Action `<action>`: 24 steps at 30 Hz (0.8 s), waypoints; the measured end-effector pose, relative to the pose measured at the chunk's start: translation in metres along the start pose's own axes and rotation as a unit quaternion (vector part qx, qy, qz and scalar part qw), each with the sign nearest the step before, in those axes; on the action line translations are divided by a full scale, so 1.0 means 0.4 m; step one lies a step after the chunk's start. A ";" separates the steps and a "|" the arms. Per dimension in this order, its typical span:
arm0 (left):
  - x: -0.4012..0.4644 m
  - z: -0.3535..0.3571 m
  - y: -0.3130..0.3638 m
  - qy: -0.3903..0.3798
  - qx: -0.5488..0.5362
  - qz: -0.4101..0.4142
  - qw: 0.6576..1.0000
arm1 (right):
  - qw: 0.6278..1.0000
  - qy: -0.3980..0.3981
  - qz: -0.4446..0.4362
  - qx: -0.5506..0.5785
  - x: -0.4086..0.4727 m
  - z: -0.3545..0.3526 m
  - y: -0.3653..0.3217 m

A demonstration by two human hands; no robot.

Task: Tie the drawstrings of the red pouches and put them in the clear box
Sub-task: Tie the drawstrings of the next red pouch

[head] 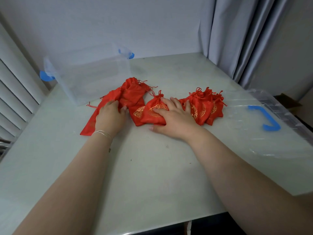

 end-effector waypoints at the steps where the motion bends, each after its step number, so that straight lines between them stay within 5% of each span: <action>1: -0.007 -0.017 0.007 0.045 -0.030 0.004 0.999 | 1.000 -0.002 0.000 0.009 -0.003 -0.003 -0.002; 4: -0.040 -0.073 0.036 0.151 -0.202 0.021 0.967 | 0.996 0.068 0.003 0.058 -0.011 -0.029 -0.015; 7: -0.075 -0.099 0.083 0.159 -0.397 0.054 0.902 | 0.954 0.256 -0.024 0.157 -0.026 -0.077 -0.017; 9: -0.092 -0.095 0.119 0.099 -0.502 0.071 0.856 | 0.903 0.287 -0.055 0.317 -0.041 -0.091 -0.012; 11: -0.105 -0.086 0.156 0.007 -0.578 0.095 0.810 | 0.859 0.218 -0.060 0.459 -0.050 -0.089 -0.015; 14: -0.113 -0.064 0.185 -0.107 -0.631 0.093 0.763 | 0.816 0.192 -0.059 0.542 -0.049 -0.088 -0.007; 19: -0.106 -0.037 0.169 -0.152 -0.469 0.087 0.866 | 0.841 0.131 -0.063 0.521 -0.057 -0.095 -0.012; 24: -0.100 -0.038 0.155 -0.094 -0.519 0.029 0.849 | 0.873 0.024 -0.062 0.483 -0.058 -0.079 -0.030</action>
Point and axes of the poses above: each hand's wrist, its own x-axis towards the middle knuckle, its own z-axis out of the palm, y = z × x, the point moved 4 cm from there along x, towards the middle knuckle, and after that the axes turned 9 degrees about -y, right-handed, at the moved point
